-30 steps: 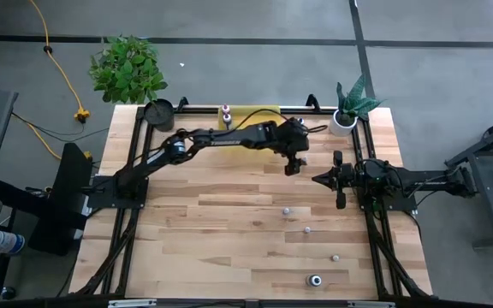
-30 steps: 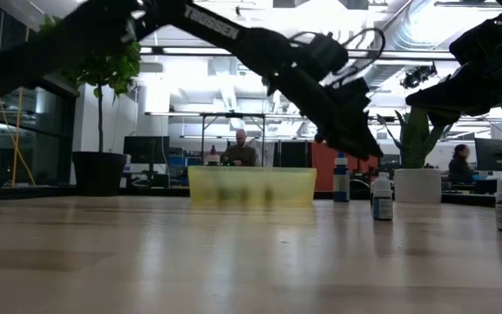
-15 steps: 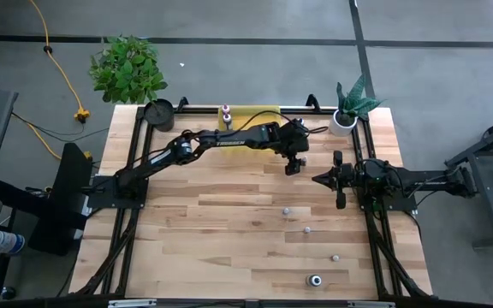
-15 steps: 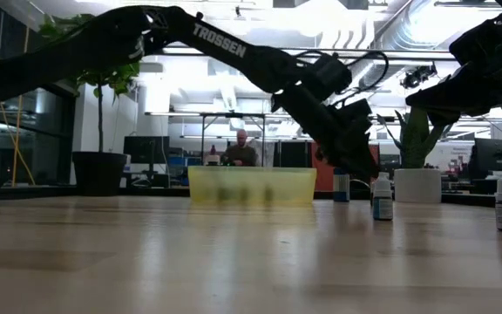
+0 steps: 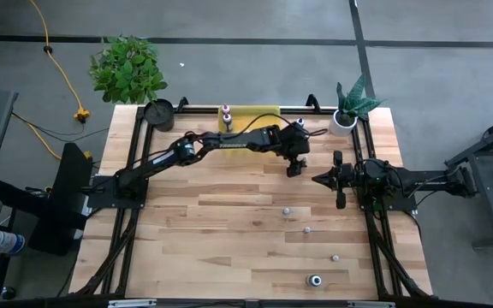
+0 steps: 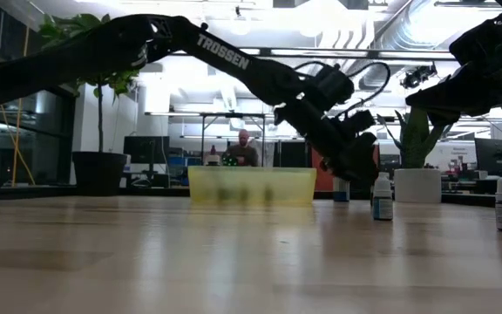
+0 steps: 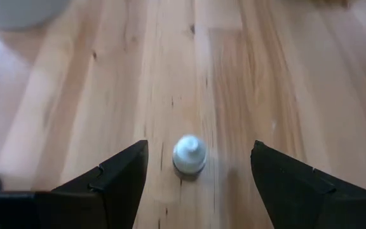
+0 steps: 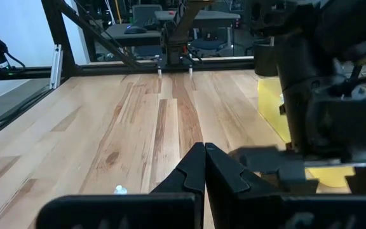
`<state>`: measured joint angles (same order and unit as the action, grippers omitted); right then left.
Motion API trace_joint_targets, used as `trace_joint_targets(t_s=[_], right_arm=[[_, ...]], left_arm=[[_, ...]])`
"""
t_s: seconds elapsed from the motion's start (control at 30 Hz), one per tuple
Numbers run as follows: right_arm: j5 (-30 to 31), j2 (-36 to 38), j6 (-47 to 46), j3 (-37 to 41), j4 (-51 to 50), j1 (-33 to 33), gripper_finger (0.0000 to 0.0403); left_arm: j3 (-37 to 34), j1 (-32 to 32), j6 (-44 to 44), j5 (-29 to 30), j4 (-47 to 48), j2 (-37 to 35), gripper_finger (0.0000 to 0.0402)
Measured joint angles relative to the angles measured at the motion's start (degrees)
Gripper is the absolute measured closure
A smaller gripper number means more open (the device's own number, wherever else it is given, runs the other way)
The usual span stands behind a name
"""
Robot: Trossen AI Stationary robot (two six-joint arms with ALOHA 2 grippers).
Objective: Pick & Place food coloring
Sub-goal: Put the small green food coloring bottle into the yellow container
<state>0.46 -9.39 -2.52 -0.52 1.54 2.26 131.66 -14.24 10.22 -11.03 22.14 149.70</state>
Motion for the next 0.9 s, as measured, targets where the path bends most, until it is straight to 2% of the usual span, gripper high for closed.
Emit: trace_joint_targets(t_s=[0.2,0.67,0.9], right_arm=[[-0.01,0.00,0.00,0.01,0.00,0.00,0.0402],[0.00,0.00,0.00,-0.01,0.00,0.01,0.0402],[-0.01,0.00,0.00,-0.01,0.00,0.02,0.0402]], left_arm=[[-0.07,0.00,0.00,0.02,-0.23,0.05,0.0151],[-0.07,0.00,-0.46,0.07,-0.06,0.05,0.0295],[-0.05,0.00,-3.35,1.53,-0.10,0.01,0.0364]])
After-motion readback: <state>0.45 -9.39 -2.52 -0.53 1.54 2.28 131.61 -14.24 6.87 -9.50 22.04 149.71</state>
